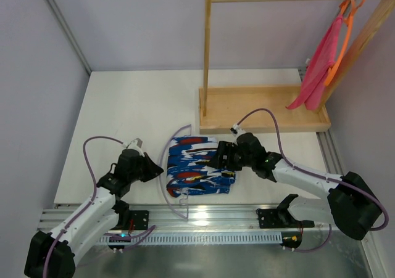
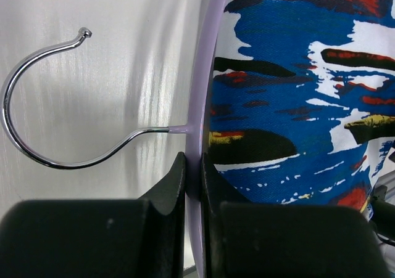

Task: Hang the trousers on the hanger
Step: Place trousers on hanger

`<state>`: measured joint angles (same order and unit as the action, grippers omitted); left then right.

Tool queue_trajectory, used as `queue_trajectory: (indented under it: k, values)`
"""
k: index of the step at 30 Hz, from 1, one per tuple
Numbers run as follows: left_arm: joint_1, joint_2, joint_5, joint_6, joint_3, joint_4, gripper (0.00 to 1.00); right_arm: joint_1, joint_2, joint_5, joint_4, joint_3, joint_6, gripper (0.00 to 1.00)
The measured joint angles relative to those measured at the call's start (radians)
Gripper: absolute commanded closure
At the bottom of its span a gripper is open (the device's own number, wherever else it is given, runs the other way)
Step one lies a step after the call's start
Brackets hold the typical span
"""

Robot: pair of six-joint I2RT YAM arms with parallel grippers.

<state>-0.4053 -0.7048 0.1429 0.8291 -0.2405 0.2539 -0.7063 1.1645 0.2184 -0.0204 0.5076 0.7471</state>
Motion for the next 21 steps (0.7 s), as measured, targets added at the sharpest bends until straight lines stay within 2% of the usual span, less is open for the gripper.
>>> queue_trajectory:
  k: [12, 21]
  values:
    - [0.000, 0.000, -0.077, 0.002, 0.000, 0.002, 1.00, -0.080, 0.022, 0.046, 0.182, -0.079, 0.080, 0.21]
    - [0.000, -0.006, -0.100, 0.002, 0.000, 0.004, 1.00, -0.130, 0.018, 0.008, 0.185, -0.084, 0.141, 0.20]
